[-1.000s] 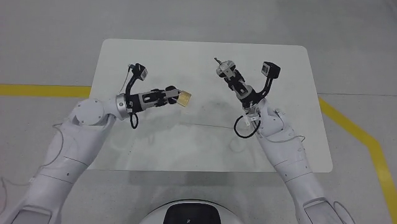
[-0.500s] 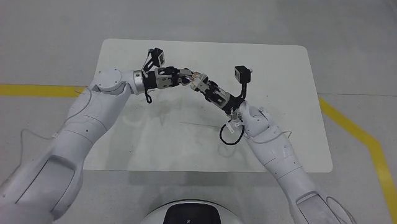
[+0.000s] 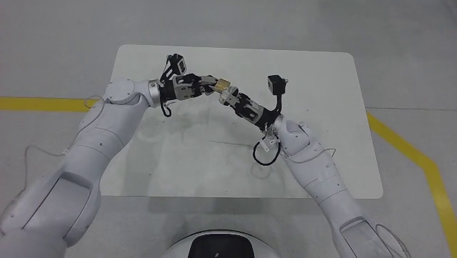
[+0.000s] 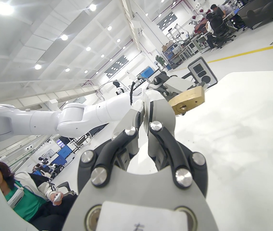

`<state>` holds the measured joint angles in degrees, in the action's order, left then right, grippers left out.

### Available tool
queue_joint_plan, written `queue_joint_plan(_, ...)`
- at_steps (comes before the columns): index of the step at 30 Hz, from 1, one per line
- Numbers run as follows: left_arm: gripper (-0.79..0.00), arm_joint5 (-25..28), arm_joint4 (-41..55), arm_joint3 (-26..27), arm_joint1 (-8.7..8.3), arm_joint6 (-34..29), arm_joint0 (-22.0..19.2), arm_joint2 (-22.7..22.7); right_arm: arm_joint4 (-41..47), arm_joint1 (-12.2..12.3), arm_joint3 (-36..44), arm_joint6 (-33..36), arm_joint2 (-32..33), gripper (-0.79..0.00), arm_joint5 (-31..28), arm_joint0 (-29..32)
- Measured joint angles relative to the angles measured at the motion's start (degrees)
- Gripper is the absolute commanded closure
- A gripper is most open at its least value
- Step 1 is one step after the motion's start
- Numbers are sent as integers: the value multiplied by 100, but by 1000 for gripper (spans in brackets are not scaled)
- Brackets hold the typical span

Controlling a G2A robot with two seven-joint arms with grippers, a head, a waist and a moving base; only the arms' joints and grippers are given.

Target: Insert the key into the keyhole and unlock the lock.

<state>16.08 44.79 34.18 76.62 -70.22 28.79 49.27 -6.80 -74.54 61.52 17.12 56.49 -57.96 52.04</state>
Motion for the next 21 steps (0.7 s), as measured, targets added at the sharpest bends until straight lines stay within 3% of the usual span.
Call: queue_joint_plan(21, 0, 376, -90, 22, 15, -641, 88, 287, -468, -74, -198, -1013, 363, 0, 103, -13)
